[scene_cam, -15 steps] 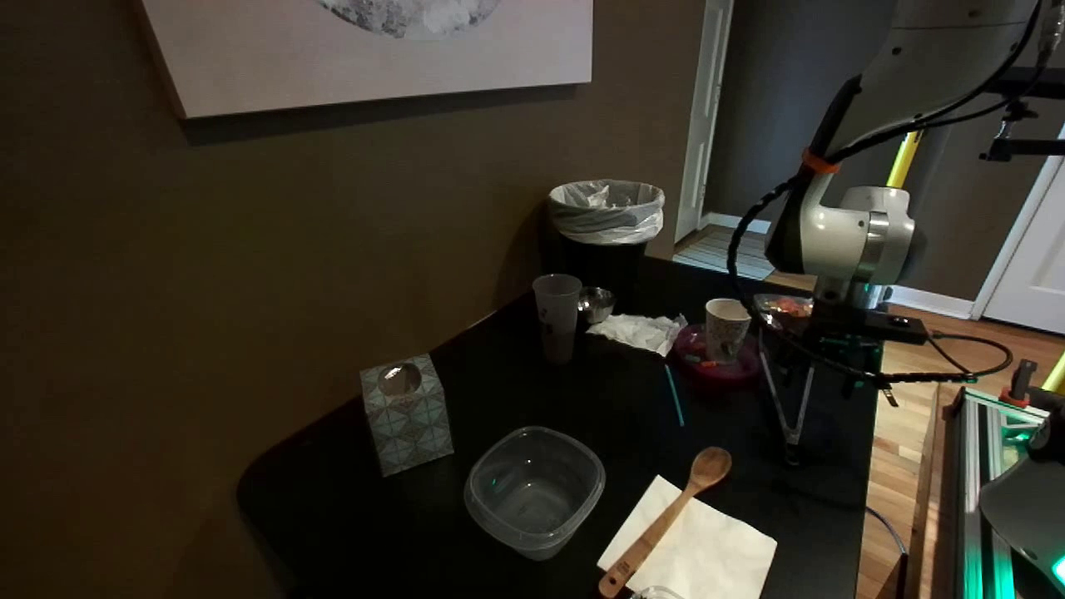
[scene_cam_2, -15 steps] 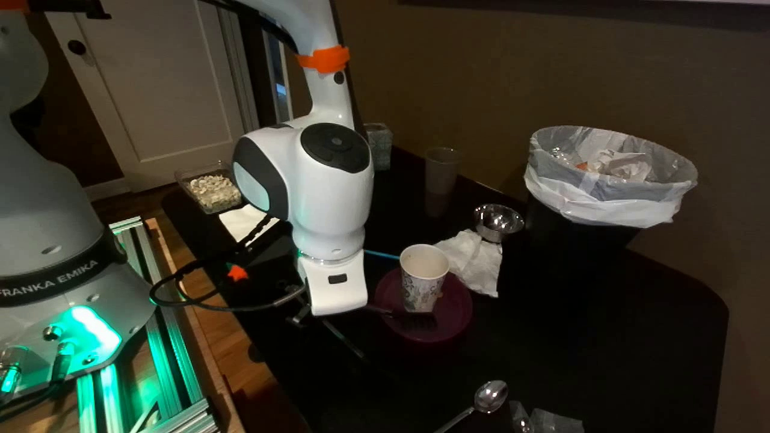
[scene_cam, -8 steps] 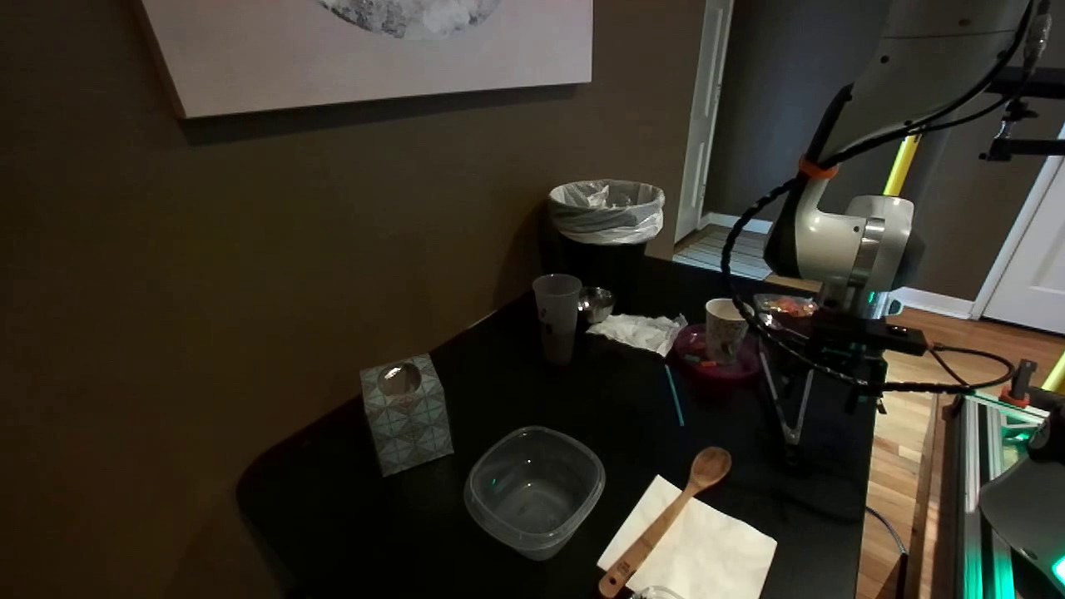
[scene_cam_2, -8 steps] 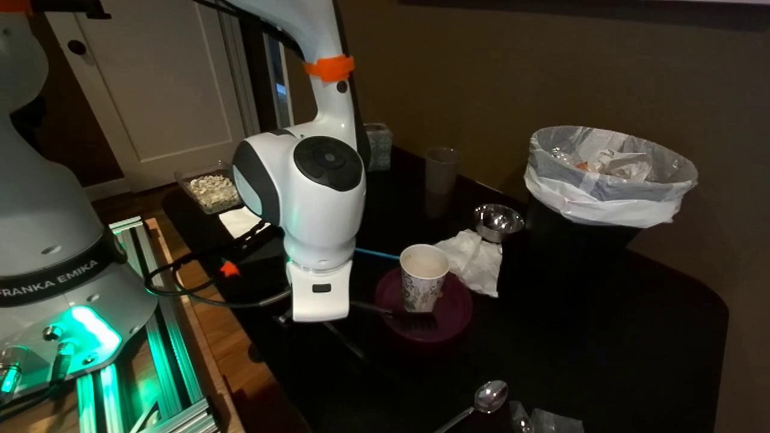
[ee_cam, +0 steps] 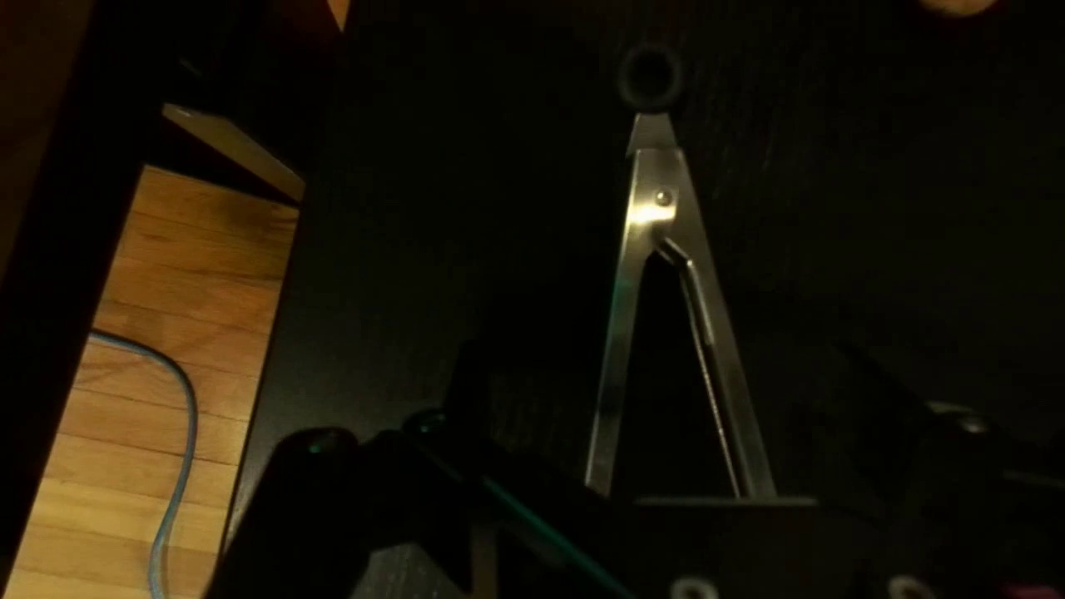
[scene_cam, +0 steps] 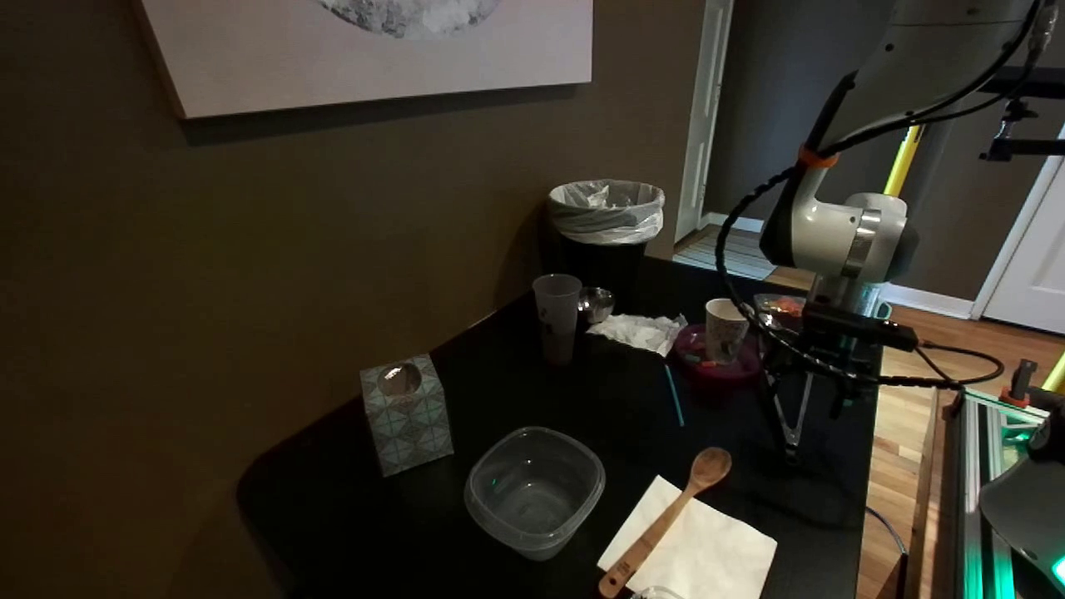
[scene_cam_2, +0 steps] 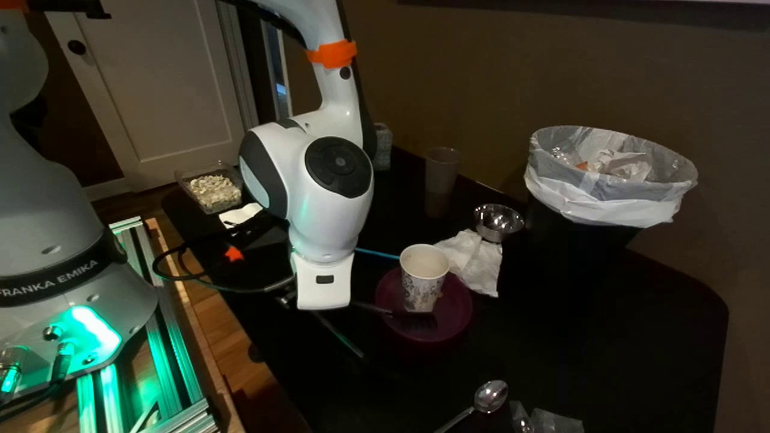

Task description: Put the tongs on the transparent bowl

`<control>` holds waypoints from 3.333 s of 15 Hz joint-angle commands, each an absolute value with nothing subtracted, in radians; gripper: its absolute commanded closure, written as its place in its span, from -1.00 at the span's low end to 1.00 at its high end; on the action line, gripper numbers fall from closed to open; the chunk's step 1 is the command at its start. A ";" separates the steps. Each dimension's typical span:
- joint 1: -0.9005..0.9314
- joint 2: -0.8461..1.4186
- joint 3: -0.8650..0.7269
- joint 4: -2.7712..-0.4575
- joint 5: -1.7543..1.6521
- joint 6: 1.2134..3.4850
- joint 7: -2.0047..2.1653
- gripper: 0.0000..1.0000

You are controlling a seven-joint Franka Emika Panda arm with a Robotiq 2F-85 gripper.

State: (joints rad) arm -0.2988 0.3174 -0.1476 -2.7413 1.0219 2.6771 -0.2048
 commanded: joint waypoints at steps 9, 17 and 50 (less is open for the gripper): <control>-0.298 0.297 -0.057 -2.748 1.251 2.705 -0.467 -1.00; -0.296 0.317 -0.026 -2.741 1.359 2.821 -0.589 -1.00; -0.299 0.497 -0.005 -2.550 1.704 3.018 -0.747 0.49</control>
State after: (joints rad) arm -0.2966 0.4626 0.0066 -2.5865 1.6600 3.0026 -0.6993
